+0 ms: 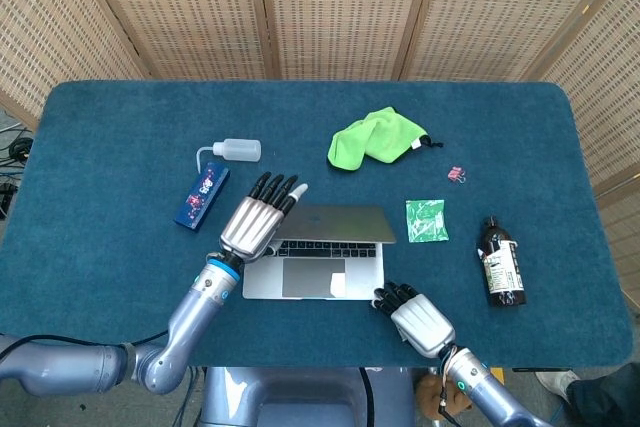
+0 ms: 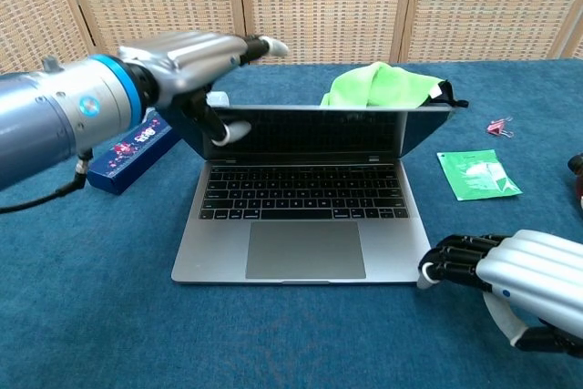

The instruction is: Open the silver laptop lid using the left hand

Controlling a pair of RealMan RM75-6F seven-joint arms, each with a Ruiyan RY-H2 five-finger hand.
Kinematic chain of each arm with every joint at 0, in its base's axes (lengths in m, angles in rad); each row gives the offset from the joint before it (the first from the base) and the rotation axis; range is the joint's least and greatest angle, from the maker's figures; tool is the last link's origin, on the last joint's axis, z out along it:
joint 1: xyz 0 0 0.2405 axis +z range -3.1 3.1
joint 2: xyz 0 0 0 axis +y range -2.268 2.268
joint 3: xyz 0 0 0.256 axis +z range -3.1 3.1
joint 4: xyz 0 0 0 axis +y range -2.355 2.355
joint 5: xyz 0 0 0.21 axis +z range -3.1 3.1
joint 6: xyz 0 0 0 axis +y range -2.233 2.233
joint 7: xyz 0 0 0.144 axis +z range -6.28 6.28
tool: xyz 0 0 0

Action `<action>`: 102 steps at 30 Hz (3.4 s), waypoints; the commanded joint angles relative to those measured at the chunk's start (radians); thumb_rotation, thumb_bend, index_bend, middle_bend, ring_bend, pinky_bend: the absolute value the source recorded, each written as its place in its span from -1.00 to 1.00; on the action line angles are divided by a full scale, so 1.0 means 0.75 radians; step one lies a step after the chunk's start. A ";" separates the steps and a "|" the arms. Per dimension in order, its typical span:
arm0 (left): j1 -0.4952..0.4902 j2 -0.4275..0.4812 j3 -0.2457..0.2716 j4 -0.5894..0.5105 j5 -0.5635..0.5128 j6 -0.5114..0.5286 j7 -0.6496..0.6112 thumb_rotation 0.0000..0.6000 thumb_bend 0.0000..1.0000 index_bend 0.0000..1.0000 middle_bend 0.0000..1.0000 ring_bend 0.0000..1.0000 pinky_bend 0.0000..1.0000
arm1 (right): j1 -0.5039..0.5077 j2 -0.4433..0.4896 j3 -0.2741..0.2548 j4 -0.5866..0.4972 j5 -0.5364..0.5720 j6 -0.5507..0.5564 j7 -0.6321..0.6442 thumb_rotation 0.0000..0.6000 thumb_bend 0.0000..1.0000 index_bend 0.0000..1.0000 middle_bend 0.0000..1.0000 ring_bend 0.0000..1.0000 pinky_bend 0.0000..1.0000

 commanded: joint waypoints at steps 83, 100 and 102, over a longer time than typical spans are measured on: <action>0.100 0.643 -0.166 -0.276 -0.069 0.079 -0.410 1.00 -0.17 -1.00 -1.00 -1.00 -1.00 | 0.011 0.207 0.049 -0.067 -0.116 0.339 0.132 1.00 1.00 -0.62 -0.62 -0.79 -0.60; 0.761 0.877 0.232 -0.209 0.434 0.448 -0.999 1.00 -0.87 -1.00 -1.00 -1.00 -1.00 | -0.157 0.337 0.181 0.143 -0.025 0.754 0.578 1.00 -0.70 -0.74 -0.75 -0.91 -0.63; 0.837 0.833 0.285 -0.145 0.496 0.508 -1.080 1.00 -1.00 -1.00 -1.00 -1.00 -1.00 | -0.196 0.354 0.172 0.095 -0.025 0.803 0.610 1.00 -0.97 -0.79 -0.88 -0.99 -0.74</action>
